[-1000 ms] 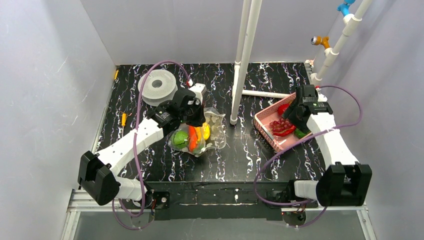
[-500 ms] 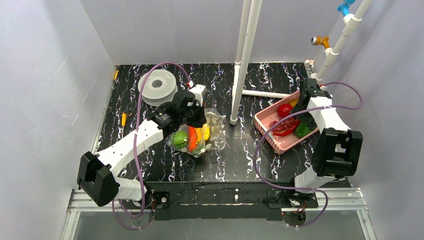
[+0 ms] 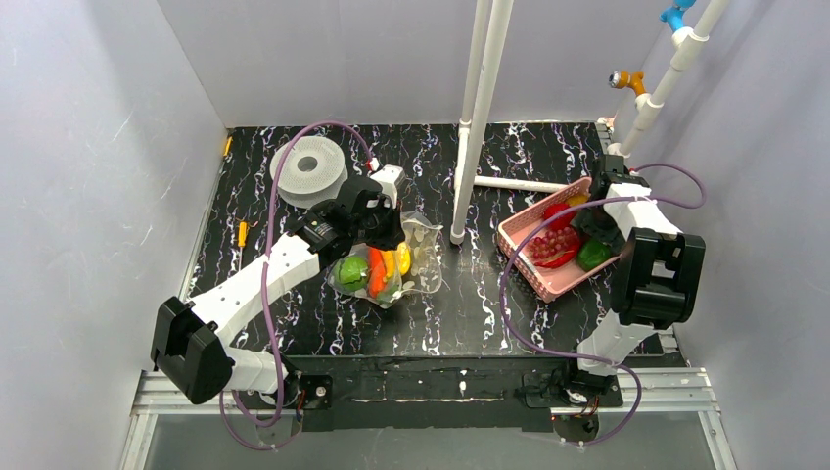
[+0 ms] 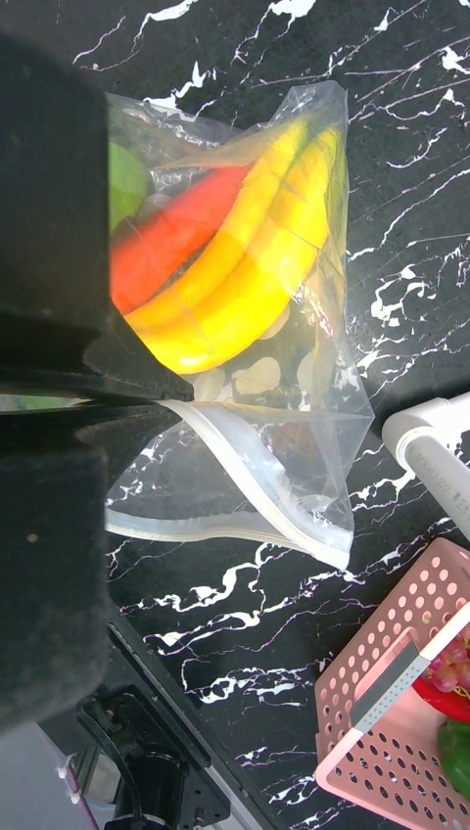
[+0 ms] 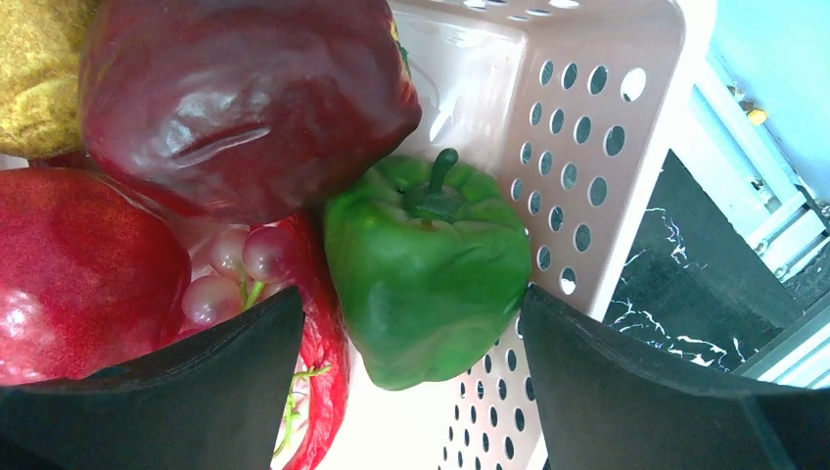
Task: Place the food in the zip-top bag and seal the zipper
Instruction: Pick up the fake vegetable from the bin.
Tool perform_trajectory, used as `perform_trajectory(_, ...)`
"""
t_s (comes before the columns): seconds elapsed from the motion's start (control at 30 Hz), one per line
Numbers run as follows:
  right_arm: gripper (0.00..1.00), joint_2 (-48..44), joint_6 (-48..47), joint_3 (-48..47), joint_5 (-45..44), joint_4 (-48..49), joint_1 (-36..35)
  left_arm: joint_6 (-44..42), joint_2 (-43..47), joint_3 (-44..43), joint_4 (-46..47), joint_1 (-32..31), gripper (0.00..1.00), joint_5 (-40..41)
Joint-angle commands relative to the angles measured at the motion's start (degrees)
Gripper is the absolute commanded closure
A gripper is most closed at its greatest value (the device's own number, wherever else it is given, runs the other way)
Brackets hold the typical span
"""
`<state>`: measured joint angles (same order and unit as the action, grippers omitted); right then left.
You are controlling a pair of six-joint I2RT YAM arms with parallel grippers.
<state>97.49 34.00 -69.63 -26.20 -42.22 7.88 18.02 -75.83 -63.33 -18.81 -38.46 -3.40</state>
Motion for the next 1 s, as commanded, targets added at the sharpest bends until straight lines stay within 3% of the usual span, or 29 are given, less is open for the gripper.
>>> perform_trajectory(0.0, 0.14, 1.89, -0.50, 0.40, 1.85, 1.55, 0.30, -0.11, 1.25, -0.04, 0.43, -0.10, 1.00, -0.28)
perform_trajectory(0.13, 0.23, 0.79, -1.06, 1.67, 2.58, 2.56, 0.31, 0.09, 0.94, -0.09, 0.48, -0.06, 1.00, -0.65)
perform_trajectory(0.27, 0.46, -1.86, -2.30, 2.15, 3.41, 2.61, 0.28, 0.33, 0.73, -0.11, 0.44, -0.05, 1.00, -0.98)
perform_trajectory(0.6, 0.84, -10.52, -5.70, 4.18, 6.21, 4.06, 0.21, 0.45, 0.84, -0.11, 0.41, -0.10, 1.00, -1.29)
perform_trajectory(0.77, 0.96, -14.67, -7.63, 4.38, 8.13, 4.91, 0.23, 0.63, 0.85, -0.09, 0.44, -0.08, 1.00, -1.53)
perform_trajectory(0.97, 0.99, -20.40, -9.04, 4.43, 15.90, 5.75, 0.16, 0.76, 0.85, -0.08, 0.37, -0.05, 1.00, -1.61)
